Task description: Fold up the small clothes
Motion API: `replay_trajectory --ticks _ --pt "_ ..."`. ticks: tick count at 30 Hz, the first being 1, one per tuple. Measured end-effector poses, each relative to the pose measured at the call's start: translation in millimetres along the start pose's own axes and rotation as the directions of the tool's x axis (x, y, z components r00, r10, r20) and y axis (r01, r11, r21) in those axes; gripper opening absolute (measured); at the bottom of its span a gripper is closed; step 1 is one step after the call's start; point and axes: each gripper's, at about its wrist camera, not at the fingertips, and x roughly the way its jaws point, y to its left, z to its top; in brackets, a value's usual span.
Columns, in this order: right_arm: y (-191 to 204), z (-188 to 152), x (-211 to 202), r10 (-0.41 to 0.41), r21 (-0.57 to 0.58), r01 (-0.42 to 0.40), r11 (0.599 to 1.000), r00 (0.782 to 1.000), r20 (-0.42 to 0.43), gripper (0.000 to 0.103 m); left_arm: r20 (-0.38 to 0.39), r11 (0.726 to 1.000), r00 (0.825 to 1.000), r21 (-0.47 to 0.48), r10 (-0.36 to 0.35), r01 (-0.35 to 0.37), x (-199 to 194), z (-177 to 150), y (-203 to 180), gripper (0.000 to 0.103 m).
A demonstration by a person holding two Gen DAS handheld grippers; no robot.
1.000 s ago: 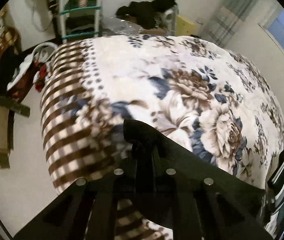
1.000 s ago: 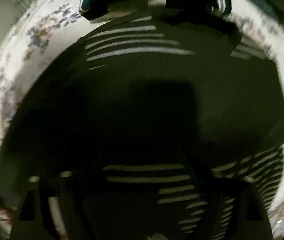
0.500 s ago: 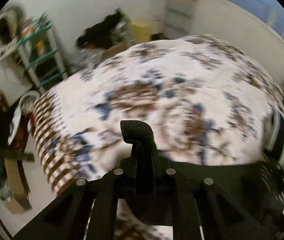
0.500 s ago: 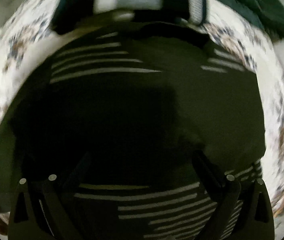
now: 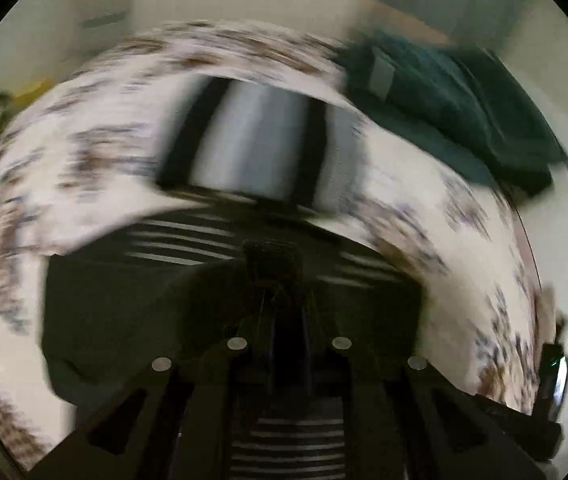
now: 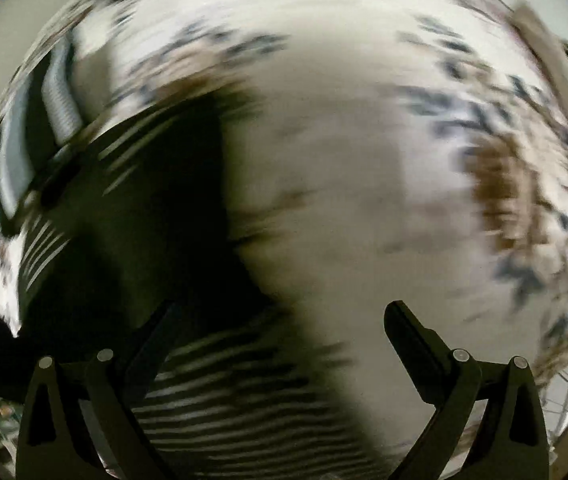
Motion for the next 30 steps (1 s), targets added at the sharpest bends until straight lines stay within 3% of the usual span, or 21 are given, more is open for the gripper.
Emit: replay_trajectory --ticks 1,4,5,9,10,11,12,13,14,15,17,19,21,22,24,25,27,28,30 --pt "-21 7 -2 -0.004 0.015 0.004 1.000 1.000 -0.001 0.102 -0.031 1.000 0.999 0.029 -0.011 0.012 22 -8 -37 0.008" --pt "-81 28 -7 -0.010 0.059 0.011 0.998 1.000 -0.009 0.102 -0.095 0.996 0.995 0.090 -0.018 0.027 66 -22 -96 0.009" --pt "-101 33 -8 -0.002 0.072 0.003 0.997 1.000 -0.016 0.102 -0.118 0.993 0.993 0.114 0.010 0.004 82 -29 -116 0.009" --pt "-151 45 -8 0.087 0.097 -0.079 0.992 0.993 -0.082 0.102 -0.143 0.986 0.987 0.158 0.074 -0.051 112 -50 -150 0.014" --pt "-158 46 -6 0.127 0.098 -0.117 0.988 0.985 -0.113 0.102 -0.146 0.985 0.985 0.162 0.088 -0.064 111 -53 -150 0.023" --pt "-162 47 -4 0.170 0.096 -0.158 0.983 0.976 -0.139 0.102 -0.146 0.984 0.985 0.164 0.089 -0.064 108 -56 -150 0.044" --pt "-163 49 -2 0.227 0.089 -0.214 0.973 0.958 -0.173 0.102 -0.142 0.985 0.986 0.163 0.086 -0.063 104 -61 -150 0.059" --pt "-163 46 1 0.266 0.082 -0.255 0.964 0.945 -0.189 0.101 -0.135 0.985 0.987 0.158 0.091 -0.069 96 -67 -145 0.088" --pt "-158 44 2 0.297 0.068 -0.289 0.955 0.933 -0.204 0.092 -0.126 0.985 0.986 0.150 0.105 -0.086 85 -74 -133 0.095" --pt "-150 45 3 0.312 0.043 -0.310 0.950 0.925 -0.215 0.073 -0.116 0.985 0.986 0.139 0.123 -0.106 73 -82 -117 0.095" --pt "-127 48 6 0.318 -0.001 -0.327 0.945 0.919 -0.231 0.053 -0.111 0.978 0.977 0.123 0.182 -0.169 58 -95 -82 0.095" --pt "-95 51 10 0.359 -0.031 -0.378 0.925 0.899 -0.249 0.053 -0.111 0.963 0.959 0.087 0.262 -0.253 45 -107 -37 0.095" --pt "-62 57 13 0.354 -0.072 -0.384 0.921 0.898 -0.261 0.054 -0.137 0.925 0.916 0.015 0.378 -0.379 33 -116 33 0.095" --pt "-34 60 13 0.347 -0.110 -0.387 0.915 0.897 -0.272 0.054 -0.148 0.914 0.905 -0.014 0.399 -0.405 31 -118 54 0.095" --pt "21 57 15 0.353 -0.180 -0.416 0.892 0.886 -0.300 0.058 -0.189 0.862 0.861 -0.103 0.473 -0.496 26 -119 118 0.095" --pt "53 52 17 0.351 -0.223 -0.432 0.874 0.879 -0.323 0.058 -0.205 0.837 0.847 -0.161 0.490 -0.523 23 -117 148 0.095" --pt "111 39 23 0.340 -0.301 -0.456 0.838 0.866 -0.366 0.058 -0.214 0.782 0.837 -0.297 0.504 -0.548 15 -110 204 0.095" --pt "146 29 27 0.321 -0.349 -0.457 0.818 0.866 -0.382 0.058 -0.202 0.758 0.840 -0.364 0.503 -0.542 12 -105 224 0.095" --pt "200 14 36 0.295 -0.413 -0.461 0.785 0.865 -0.405 0.058 -0.157 0.745 0.868 -0.456 0.471 -0.487 12 -90 256 0.095"
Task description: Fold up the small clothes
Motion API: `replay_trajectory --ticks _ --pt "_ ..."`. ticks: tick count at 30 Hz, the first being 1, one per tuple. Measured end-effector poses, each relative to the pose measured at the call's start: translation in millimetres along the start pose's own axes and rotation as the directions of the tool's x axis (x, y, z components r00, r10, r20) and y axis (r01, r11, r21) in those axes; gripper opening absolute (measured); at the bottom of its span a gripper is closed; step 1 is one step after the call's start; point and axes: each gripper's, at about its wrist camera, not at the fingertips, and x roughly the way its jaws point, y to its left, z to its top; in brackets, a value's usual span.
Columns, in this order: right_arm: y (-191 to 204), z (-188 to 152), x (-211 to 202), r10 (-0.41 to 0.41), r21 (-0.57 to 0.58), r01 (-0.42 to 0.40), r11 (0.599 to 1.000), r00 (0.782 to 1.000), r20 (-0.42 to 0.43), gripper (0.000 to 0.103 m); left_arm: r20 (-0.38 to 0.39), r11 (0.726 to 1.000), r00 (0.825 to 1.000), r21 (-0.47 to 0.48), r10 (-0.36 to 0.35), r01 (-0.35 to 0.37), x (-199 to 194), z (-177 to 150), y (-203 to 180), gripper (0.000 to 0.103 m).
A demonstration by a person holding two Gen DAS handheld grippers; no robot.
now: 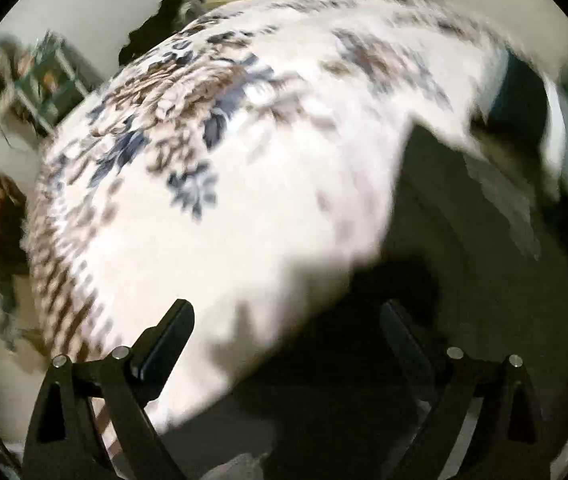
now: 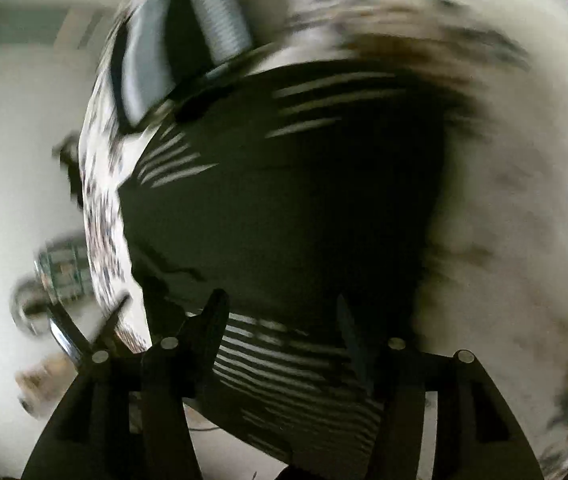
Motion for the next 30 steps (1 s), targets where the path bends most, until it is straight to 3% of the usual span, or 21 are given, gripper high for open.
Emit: replay_trajectory --ticks 3,6,7,9,11,13,16,18,22,28,30 --pt "59 27 41 -0.006 -0.062 0.002 0.998 0.999 -0.051 0.058 -0.023 0.999 0.999 -0.003 -0.045 0.045 34 25 0 0.095" --pt "121 60 78 -0.004 -0.149 -0.008 0.989 0.997 -0.083 0.058 -0.026 0.993 0.994 0.036 -0.110 0.111 47 25 -6 0.094" --pt "138 69 89 -0.010 -0.192 -0.007 0.981 0.996 -0.088 0.058 -0.012 0.987 0.988 0.051 -0.152 0.152 45 22 -8 0.089" --pt "177 90 117 -0.015 -0.293 -0.015 0.956 0.995 -0.101 0.058 0.004 0.969 0.972 0.080 -0.235 0.234 46 14 -6 0.068" --pt "211 112 153 -0.031 -0.373 -0.021 0.928 0.991 -0.133 0.058 -0.028 0.944 0.948 0.084 -0.318 0.319 53 8 -6 0.028" --pt "235 129 187 -0.070 -0.430 -0.007 0.903 0.984 -0.162 0.058 -0.045 0.925 0.929 0.083 -0.367 0.370 59 3 -9 0.020" --pt "246 141 217 -0.076 -0.451 -0.032 0.892 0.972 -0.221 0.056 -0.028 0.921 0.926 0.095 -0.378 0.378 60 -1 -13 0.020" --pt "251 143 214 -0.083 -0.469 -0.005 0.883 0.982 -0.167 0.005 -0.026 0.920 0.924 0.091 -0.381 0.381 62 -1 -13 0.019" --pt "238 160 189 -0.036 -0.371 0.019 0.929 0.999 -0.039 0.004 -0.033 0.915 0.918 0.073 -0.396 0.398 66 1 -12 0.018" --pt "239 168 194 -0.098 -0.375 0.086 0.923 0.995 -0.015 0.004 -0.040 0.913 0.917 0.089 -0.397 0.399 69 2 -11 0.018" --pt "237 168 193 -0.075 -0.365 0.058 0.929 0.997 -0.031 0.005 -0.044 0.912 0.916 0.080 -0.400 0.402 69 3 -10 0.018"
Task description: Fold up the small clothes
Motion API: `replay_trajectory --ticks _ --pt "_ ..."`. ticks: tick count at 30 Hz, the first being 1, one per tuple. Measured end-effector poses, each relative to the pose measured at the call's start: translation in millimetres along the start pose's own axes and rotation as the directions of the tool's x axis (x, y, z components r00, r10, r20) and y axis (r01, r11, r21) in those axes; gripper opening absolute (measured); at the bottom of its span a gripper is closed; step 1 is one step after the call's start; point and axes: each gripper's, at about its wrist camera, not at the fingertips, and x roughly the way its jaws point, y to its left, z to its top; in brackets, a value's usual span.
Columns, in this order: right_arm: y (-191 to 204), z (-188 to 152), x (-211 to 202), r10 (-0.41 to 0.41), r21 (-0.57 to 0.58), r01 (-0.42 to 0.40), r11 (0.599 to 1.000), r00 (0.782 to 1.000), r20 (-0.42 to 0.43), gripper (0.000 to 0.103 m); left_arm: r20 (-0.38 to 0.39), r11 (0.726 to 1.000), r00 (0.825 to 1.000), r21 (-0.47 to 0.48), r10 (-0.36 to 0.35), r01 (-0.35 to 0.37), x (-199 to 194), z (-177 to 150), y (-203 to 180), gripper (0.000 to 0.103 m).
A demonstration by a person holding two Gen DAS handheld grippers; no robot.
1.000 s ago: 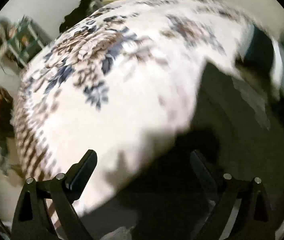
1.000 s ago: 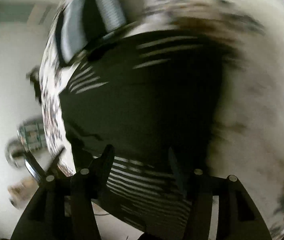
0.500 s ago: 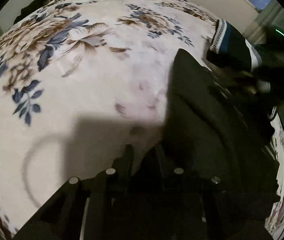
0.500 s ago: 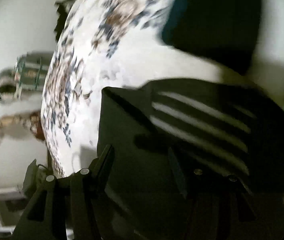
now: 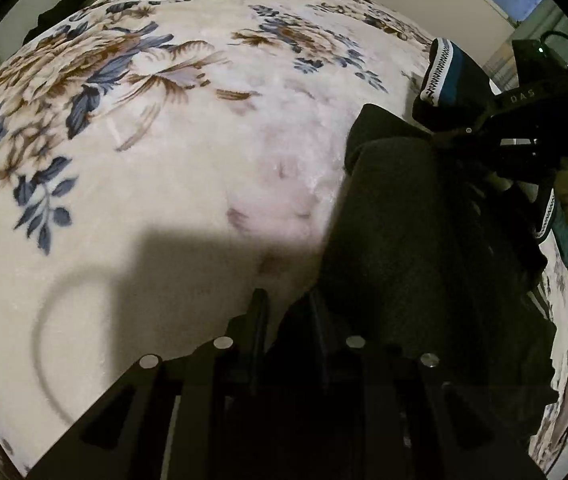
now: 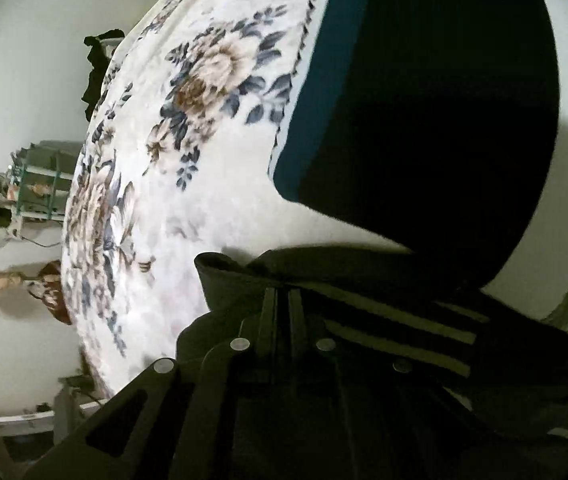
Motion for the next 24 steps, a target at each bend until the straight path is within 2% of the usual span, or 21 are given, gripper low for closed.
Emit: replay_trajectory --ticks 2,3,4,5,6,7,8,9,10,11,14,17,19,20,24 --pt "-8 0 -2 0.070 0.053 -0.067 0.996 0.995 -0.065 0.008 -0.003 1.000 1.000 -0.030 -0.006 0.006 -6 3 2 0.018" --pt "-10 -4 -8 0.081 0.071 -0.076 0.995 0.994 -0.078 0.021 -0.001 0.999 1.000 -0.042 -0.003 0.003 -10 5 2 0.018" --pt "-17 -10 -24 0.105 0.089 -0.100 0.991 0.993 -0.062 0.029 0.014 0.999 1.000 -0.053 -0.007 0.007 -20 8 2 0.019" --pt "-24 -21 -44 0.129 0.097 -0.126 0.987 0.991 -0.035 0.041 0.026 0.998 1.000 -0.055 0.004 -0.003 -27 9 2 0.019" --pt "-32 -32 -60 0.135 0.108 -0.133 0.985 0.991 -0.016 0.044 0.038 0.998 0.999 -0.051 0.030 -0.028 -34 11 0 0.019" --pt "-46 -48 -83 0.139 0.135 -0.139 0.981 0.990 0.008 0.045 0.050 0.997 0.997 -0.045 0.063 -0.061 -42 13 -2 0.024" --pt "-62 -66 -104 0.119 0.163 -0.121 0.979 0.993 0.020 0.047 0.068 0.995 0.993 -0.029 0.095 -0.093 -52 14 -7 0.039" --pt "-76 -82 -120 0.085 0.187 -0.089 0.978 0.996 0.031 0.054 0.079 0.994 0.991 -0.020 0.108 -0.106 -58 15 -9 0.052" --pt "-96 -103 -143 0.040 0.221 -0.050 0.974 0.998 0.051 0.057 0.099 0.992 0.987 -0.007 0.127 -0.127 -66 16 -15 0.081" --pt "-119 -125 -165 -0.007 0.260 -0.009 0.966 0.998 0.062 0.063 0.122 0.990 0.983 0.005 0.136 -0.138 -74 15 -20 0.094" --pt "-182 -182 -213 -0.126 0.388 0.087 0.918 0.989 0.076 0.064 0.177 0.984 0.972 0.063 0.153 -0.166 -90 11 -42 0.094" --pt "-251 -228 -239 -0.176 0.521 0.113 0.846 0.981 0.075 0.064 0.197 0.979 0.967 0.092 0.161 -0.182 -97 -2 -68 0.094" --pt "-298 -243 -240 -0.164 0.577 0.087 0.812 0.983 0.083 0.064 0.193 0.978 0.967 0.089 0.168 -0.187 -100 -20 -82 0.094" --pt "-314 -244 -237 -0.156 0.585 0.073 0.808 0.983 0.093 0.064 0.187 0.975 0.965 0.089 0.186 -0.205 -99 -28 -88 0.094" --pt "-377 -224 -202 -0.012 0.585 -0.084 0.807 0.987 0.159 0.064 0.123 0.953 0.956 0.115 0.267 -0.281 -93 -79 -112 0.094"
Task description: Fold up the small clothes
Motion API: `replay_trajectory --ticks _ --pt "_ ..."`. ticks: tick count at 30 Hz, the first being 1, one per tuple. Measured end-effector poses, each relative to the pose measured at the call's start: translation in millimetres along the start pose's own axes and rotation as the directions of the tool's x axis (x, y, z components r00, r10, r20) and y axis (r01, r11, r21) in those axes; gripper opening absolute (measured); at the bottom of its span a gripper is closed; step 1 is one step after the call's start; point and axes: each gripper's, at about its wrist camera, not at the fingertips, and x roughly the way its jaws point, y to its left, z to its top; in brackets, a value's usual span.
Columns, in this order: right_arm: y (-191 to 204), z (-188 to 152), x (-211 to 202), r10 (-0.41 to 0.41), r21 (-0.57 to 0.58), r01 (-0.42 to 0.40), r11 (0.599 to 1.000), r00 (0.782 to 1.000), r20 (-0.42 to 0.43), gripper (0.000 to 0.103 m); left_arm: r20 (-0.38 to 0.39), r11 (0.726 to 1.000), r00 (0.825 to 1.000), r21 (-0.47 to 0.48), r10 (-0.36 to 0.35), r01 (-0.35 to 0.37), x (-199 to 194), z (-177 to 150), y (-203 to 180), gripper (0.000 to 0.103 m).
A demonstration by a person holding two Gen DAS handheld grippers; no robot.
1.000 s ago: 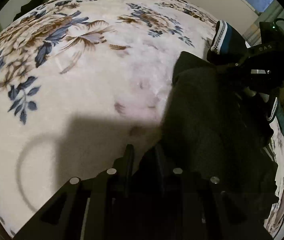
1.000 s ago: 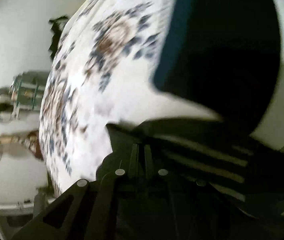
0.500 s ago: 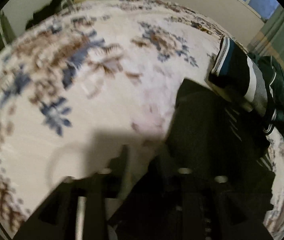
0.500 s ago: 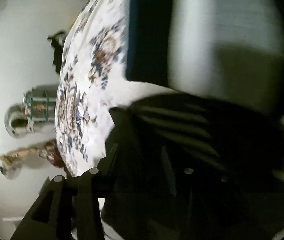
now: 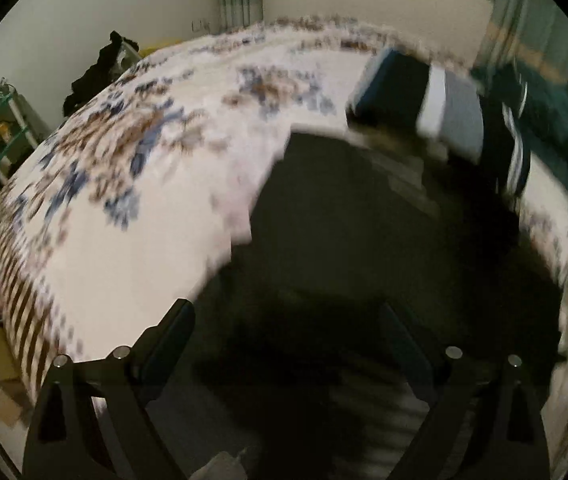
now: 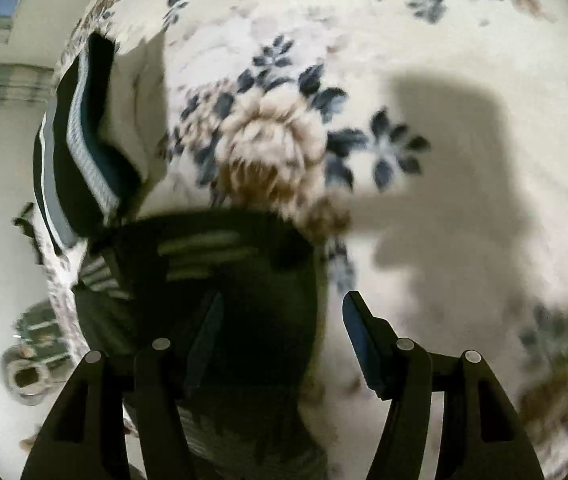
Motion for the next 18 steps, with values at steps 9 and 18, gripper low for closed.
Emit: replay_trajectory --ticks 9,18 --pt "4 16 37 0.085 -0.064 -0.090 0.994 0.993 -0.081 0.010 -0.154 0.981 0.969 0.032 0.193 -0.190 -47 -121 -40 0.094" --pt "12 62 29 -0.003 -0.137 -0.011 0.991 0.995 -0.102 0.002 -0.293 0.991 0.948 0.089 0.125 -0.103 -59 -196 -98 0.094"
